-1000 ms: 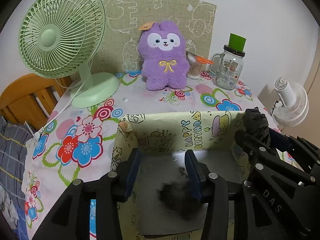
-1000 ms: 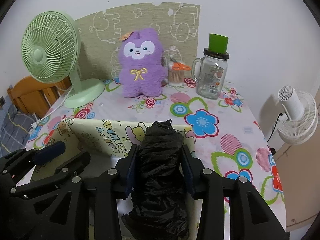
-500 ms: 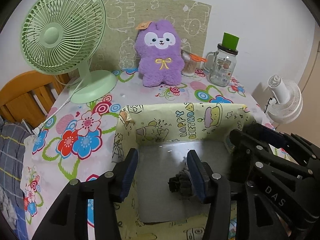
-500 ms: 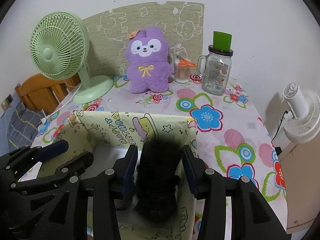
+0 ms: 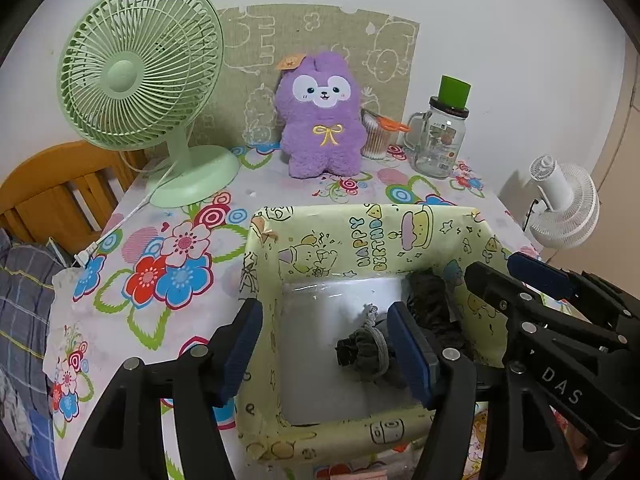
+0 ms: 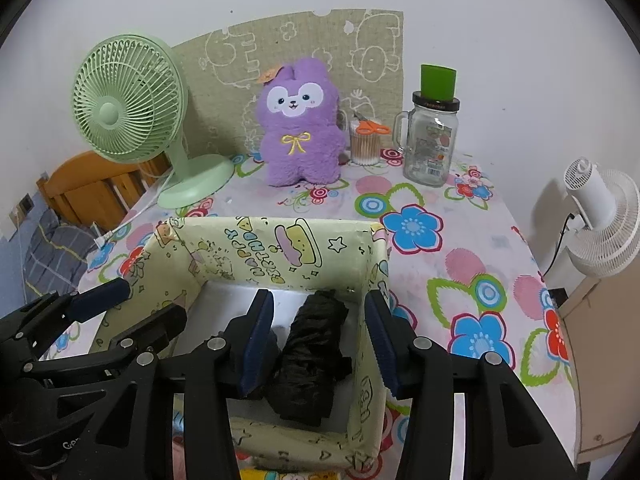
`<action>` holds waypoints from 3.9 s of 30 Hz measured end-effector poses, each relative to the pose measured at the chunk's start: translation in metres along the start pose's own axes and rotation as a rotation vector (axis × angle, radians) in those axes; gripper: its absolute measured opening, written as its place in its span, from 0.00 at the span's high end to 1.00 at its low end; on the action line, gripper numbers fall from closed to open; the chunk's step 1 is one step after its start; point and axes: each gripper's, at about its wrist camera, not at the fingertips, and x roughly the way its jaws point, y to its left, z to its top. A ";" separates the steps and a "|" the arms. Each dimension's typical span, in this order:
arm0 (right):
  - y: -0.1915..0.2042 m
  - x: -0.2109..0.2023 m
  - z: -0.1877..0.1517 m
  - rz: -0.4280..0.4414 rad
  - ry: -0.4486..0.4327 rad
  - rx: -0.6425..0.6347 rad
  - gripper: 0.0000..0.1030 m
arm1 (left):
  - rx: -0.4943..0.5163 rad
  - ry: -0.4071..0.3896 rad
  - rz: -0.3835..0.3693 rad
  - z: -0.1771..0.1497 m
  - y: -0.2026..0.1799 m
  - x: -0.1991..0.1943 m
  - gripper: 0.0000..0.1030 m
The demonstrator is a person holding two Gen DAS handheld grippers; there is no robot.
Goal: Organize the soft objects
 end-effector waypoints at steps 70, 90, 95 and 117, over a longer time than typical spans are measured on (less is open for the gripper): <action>0.016 -0.140 -0.080 0.037 -0.182 -0.026 0.10 | 0.019 -0.207 0.034 -0.096 -0.005 -0.135 0.00; 0.009 -0.123 -0.115 0.049 -0.133 -0.008 0.10 | 0.045 -0.172 -0.001 -0.128 -0.016 -0.120 0.00; 0.006 -0.119 -0.126 0.047 -0.129 -0.012 0.10 | 0.052 -0.162 -0.015 -0.139 -0.019 -0.113 0.01; 0.014 -0.086 -0.171 0.043 -0.017 -0.052 0.10 | 0.091 -0.035 -0.065 -0.183 -0.027 -0.082 0.01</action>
